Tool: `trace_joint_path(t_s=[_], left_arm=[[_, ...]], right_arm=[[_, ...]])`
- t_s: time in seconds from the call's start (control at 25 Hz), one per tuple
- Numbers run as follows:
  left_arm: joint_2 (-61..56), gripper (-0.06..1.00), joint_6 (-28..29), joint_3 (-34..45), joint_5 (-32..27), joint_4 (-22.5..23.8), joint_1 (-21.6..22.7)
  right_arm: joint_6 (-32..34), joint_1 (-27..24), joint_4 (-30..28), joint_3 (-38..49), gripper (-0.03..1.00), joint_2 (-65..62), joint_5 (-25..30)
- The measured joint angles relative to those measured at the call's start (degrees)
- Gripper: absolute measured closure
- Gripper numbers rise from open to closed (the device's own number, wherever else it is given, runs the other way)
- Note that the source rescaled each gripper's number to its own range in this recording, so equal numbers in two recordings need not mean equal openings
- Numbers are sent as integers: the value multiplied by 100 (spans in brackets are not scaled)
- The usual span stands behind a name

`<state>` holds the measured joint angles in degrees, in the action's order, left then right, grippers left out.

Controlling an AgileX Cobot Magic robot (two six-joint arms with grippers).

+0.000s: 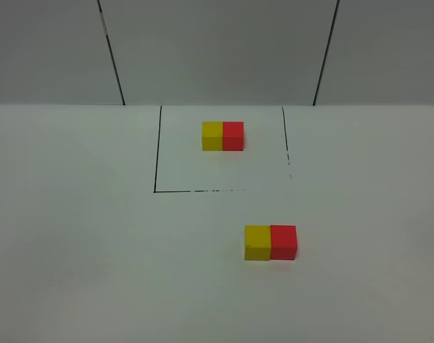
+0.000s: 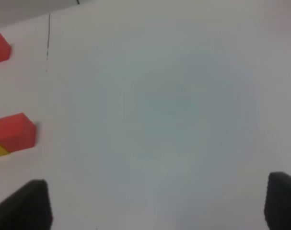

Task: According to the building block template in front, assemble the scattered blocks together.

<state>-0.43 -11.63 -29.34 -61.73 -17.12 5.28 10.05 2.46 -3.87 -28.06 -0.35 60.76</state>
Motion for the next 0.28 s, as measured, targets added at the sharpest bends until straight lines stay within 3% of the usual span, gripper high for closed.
trace_joint_path(t_s=[0.28], left_arm=[[0, 46, 5, 0, 0, 0, 0]], right_arm=[[4, 0, 0, 0, 20, 0, 0]])
